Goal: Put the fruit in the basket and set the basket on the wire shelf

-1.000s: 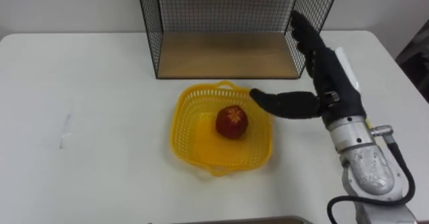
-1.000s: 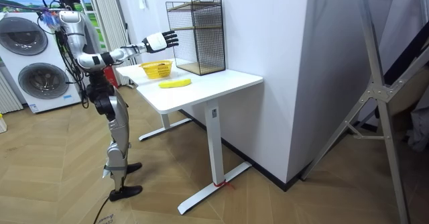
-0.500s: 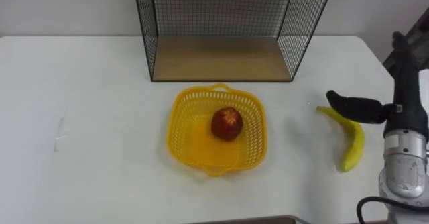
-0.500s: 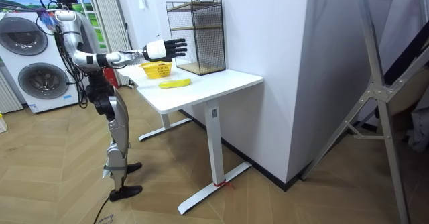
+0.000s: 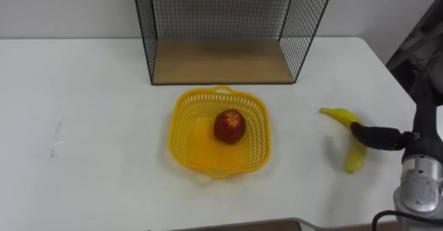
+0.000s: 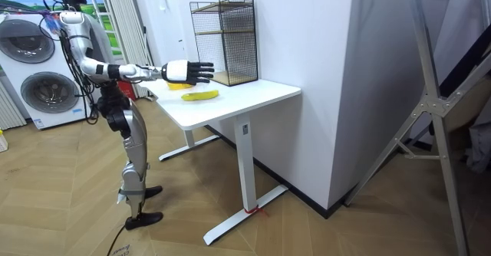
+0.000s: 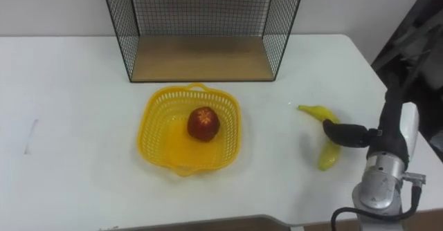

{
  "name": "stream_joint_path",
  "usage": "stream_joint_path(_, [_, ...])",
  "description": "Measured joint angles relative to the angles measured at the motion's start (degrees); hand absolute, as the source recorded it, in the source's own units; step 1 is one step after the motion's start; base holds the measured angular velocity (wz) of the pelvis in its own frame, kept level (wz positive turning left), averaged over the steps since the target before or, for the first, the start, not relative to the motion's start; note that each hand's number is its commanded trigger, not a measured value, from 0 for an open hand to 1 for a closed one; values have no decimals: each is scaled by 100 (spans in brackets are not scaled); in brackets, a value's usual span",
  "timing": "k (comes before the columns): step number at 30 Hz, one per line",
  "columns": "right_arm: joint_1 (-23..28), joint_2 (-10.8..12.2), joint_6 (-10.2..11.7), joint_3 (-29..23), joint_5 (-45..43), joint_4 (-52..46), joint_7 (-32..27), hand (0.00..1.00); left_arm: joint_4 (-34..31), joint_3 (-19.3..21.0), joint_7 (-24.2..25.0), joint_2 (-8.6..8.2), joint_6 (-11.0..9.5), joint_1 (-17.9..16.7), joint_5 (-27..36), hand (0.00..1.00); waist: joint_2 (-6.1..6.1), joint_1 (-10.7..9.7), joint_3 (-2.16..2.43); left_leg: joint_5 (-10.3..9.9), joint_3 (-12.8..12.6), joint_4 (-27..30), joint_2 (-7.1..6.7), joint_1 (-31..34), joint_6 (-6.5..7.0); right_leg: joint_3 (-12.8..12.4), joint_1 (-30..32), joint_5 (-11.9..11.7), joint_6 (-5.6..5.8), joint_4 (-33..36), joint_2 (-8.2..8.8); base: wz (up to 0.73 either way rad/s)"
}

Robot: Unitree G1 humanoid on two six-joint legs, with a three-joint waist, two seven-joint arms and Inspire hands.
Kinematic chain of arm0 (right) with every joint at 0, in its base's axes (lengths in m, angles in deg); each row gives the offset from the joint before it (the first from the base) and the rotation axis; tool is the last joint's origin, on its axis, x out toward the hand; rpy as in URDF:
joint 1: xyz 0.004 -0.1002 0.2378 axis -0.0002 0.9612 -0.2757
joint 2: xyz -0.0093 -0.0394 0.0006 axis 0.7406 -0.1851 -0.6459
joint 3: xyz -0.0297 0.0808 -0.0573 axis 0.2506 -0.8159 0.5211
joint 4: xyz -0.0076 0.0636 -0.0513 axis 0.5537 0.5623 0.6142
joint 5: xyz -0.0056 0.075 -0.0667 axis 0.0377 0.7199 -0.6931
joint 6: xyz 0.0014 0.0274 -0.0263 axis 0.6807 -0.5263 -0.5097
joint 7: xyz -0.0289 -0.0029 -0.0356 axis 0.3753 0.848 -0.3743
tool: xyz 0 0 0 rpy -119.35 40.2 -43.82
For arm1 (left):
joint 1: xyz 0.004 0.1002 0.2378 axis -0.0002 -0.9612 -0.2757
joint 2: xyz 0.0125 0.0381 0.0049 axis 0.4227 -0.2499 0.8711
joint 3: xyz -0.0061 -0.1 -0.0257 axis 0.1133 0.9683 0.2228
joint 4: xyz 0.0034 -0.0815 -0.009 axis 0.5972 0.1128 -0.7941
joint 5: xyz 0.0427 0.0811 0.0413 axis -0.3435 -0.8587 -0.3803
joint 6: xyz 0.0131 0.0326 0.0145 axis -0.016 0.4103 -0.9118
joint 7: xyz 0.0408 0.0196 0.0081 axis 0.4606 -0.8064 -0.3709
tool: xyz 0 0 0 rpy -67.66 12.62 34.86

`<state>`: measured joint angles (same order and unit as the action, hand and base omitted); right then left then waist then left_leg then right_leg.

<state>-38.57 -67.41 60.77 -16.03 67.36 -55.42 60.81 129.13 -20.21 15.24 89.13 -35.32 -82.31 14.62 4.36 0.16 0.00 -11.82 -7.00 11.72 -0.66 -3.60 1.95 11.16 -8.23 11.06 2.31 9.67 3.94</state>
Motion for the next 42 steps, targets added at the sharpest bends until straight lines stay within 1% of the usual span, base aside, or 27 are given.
stream_joint_path(4, [-23,-1,-10,0,3,251,130,0,-80,13,11,1,10,-1,-1,0,-8,10,-2,0,3,-4,-1,11,0,7,-22,0,0,0,1,0])
stream_joint_path(6, [-61,-3,-113,3,-1,398,242,0,-82,14,88,3,46,-3,-11,0,-17,18,-2,0,2,-3,-3,-4,0,8,-34,0,0,0,1,0])
stream_joint_path(7, [-100,-9,-119,10,-11,489,269,0,-81,14,111,2,55,-6,-12,0,-18,16,-2,0,2,-3,-4,-8,0,4,-37,0,0,-1,1,0])
stream_joint_path(9, [-219,-84,-135,69,-16,867,474,0,-81,11,144,0,103,-5,-12,0,-10,34,-3,1,2,8,-4,-15,0,0,-38,0,0,0,2,0])
stream_joint_path(11, [-309,-103,-152,99,0,1099,612,0,-78,10,144,0,138,-26,-5,0,-6,38,-3,1,2,4,-3,-17,0,-3,-39,0,0,3,2,0])
stream_joint_path(14, [-365,-246,-236,107,2,1231,819,0,-80,12,144,5,185,-37,-9,0,23,36,-4,1,5,-11,-2,-6,1,-7,-41,0,0,3,2,0])
stream_joint_path(15, [-380,-261,-244,117,1,1266,900,0,-80,13,144,7,202,-36,-9,0,43,41,-3,1,9,-9,-2,-11,0,-6,-51,0,0,4,2,0])
stream_joint_path(16, [-397,-262,-242,122,-4,1302,938,0,-80,13,144,11,211,-31,-11,0,55,42,-3,1,12,-6,-2,-15,0,-6,-56,0,0,4,1,0])
stream_joint_path(18, [-553,-263,-240,119,-55,1553,1035,0,-114,16,146,51,228,-35,-13,0,96,36,-22,1,18,10,0,-15,0,-12,-62,0,0,3,-1,0])
stream_joint_path(19, [-587,-264,-240,118,-60,1627,1061,0,-118,16,146,65,228,-33,-13,0,116,37,-18,1,19,13,0,-14,0,-12,-63,0,0,3,-2,0])
stream_joint_path(20, [-602,-264,-244,124,-66,1708,1120,0,-118,15,146,86,231,-27,-16,0,150,44,0,1,21,17,0,-11,0,-10,-64,0,0,3,-2,0])
stream_joint_path(21, [-606,-263,-239,138,-75,1754,1144,0,-118,15,146,94,235,-25,-16,0,159,53,5,1,27,19,-1,-11,0,-5,-69,-1,-1,4,-2,4])
stream_joint_path(23, [-693,-264,-238,163,-130,1909,1241,0,-116,16,147,105,257,-17,-16,0,196,49,0,-4,72,60,-6,-4,6,8,-69,-5,-8,6,0,10])
stream_joint_path(28, [-757,-331,-227,169,-217,2119,1545,0,-117,59,151,106,282,21,-98,0,183,63,5,-29,137,193,2,66,8,57,-76,-13,-20,4,-8,6])
stream_joint_path(29, [-798,-339,-223,164,-231,2202,1599,44,-117,71,151,108,287,43,-106,0,179,59,8,-30,160,221,3,81,7,67,-84,-17,-27,6,-11,7])
stream_joint_path(30, [-851,-368,-207,169,-239,2329,1633,64,-116,70,151,109,287,49,-113,0,174,63,10,-30,174,255,4,92,7,76,-91,-21,-34,7,-14,7])
stream_joint_path(31, [-873,-385,-191,169,-247,2387,1660,90,-115,68,152,108,287,50,-125,0,173,64,11,-30,178,273,4,94,7,85,-94,-23,-36,8,-14,5])
stream_joint_path(32, [-938,-419,-162,169,-294,2528,1688,100,-115,69,158,109,287,50,-135,0,173,99,11,-29,190,301,5,94,8,110,-102,-27,-44,10,-15,4])
stream_joint_path(34, [-987,-463,-161,156,-465,2672,1702,100,-115,69,182,110,286,65,-135,0,173,149,11,-29,212,330,2,97,9,125,-122,-36,-48,11,-14,7])
stream_joint_path(36, [-1058,-581,-175,148,-679,2920,1771,100,-113,74,245,122,302,71,-138,0,169,190,13,-57,267,398,4,103,16,157,-188,-44,-46,8,-20,12])
stream_joint_path(39, [-1119,-604,-188,105,-1015,2967,1770,100,-114,109,271,125,337,94,-173,0,164,239,17,-75,282,417,8,115,-13,169,-186,-47,-51,11,-24,2])
stream_joint_path(41, [-1090,-733,-211,116,-1424,2999,1767,100,-115,111,273,156,357,177,-253,0,158,341,20,-75,304,448,12,124,-16,196,-186,-49,-56,13,-33,4])
stream_joint_path(42, [-1093,-762,-235,132,-1446,3016,1777,100,-115,111,272,169,358,193,-253,0,158,363,20,-73,308,448,13,121,-18,203,-186,-51,-58,13,-35,4])
